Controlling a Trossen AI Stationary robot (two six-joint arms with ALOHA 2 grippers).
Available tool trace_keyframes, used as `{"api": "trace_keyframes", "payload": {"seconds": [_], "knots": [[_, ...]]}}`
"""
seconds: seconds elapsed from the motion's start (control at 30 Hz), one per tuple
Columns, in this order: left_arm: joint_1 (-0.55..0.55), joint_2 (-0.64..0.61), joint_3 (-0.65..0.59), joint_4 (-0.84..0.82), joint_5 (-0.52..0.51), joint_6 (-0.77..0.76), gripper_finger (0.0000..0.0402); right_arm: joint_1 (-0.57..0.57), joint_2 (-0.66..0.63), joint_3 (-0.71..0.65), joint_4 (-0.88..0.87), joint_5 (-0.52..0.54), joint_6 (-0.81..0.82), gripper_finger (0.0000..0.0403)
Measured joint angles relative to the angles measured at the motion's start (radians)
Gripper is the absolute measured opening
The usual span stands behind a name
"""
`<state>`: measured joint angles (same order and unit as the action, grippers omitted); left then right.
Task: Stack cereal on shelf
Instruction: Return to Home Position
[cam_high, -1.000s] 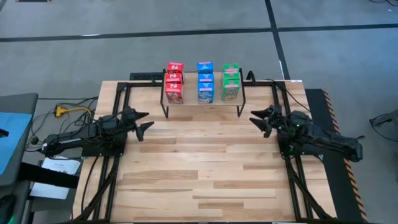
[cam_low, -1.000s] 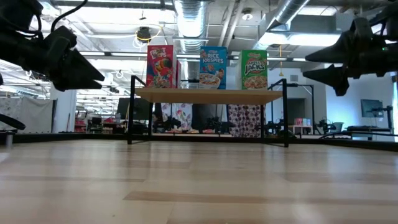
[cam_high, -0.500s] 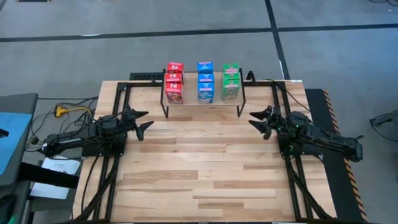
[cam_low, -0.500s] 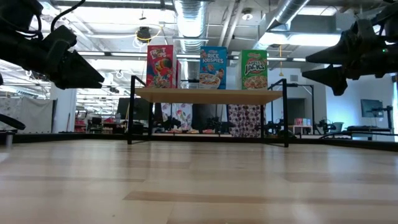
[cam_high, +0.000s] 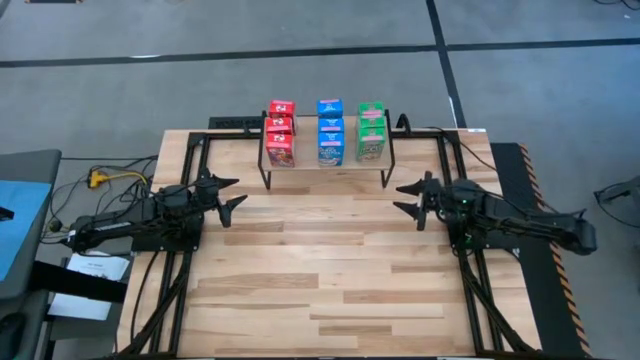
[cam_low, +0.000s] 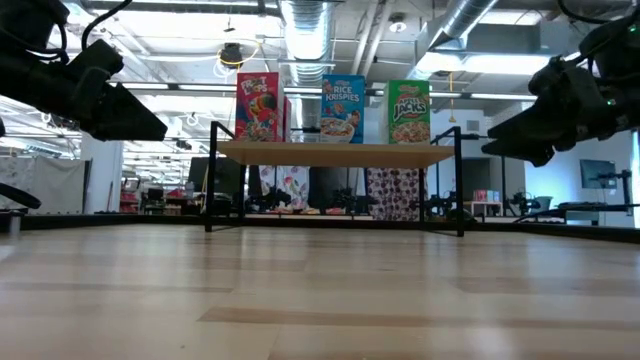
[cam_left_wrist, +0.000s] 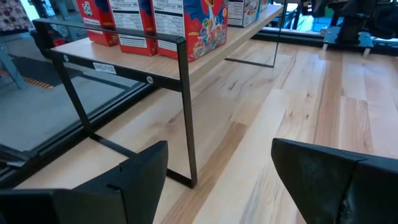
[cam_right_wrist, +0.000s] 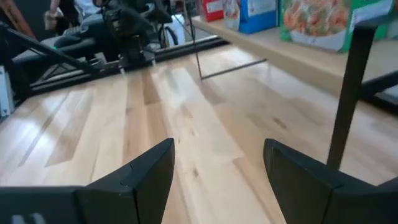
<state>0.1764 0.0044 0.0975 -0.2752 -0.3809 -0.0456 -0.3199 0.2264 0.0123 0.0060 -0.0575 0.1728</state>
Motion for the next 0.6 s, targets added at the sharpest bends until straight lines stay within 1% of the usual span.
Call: {"api": "trace_keyframes", "payload": {"seconds": [0.13,0.6], "knots": [[0.000,0.000,0.000,0.000,0.000,0.000,0.0276,0.000,0.011,0.000,0.001,0.000,0.067,0.0269],[0.000,0.000,0.000,0.000,0.000,-0.001,0.0276,0.000,0.011,0.000,0.002,0.003,0.071,0.0269]]}}
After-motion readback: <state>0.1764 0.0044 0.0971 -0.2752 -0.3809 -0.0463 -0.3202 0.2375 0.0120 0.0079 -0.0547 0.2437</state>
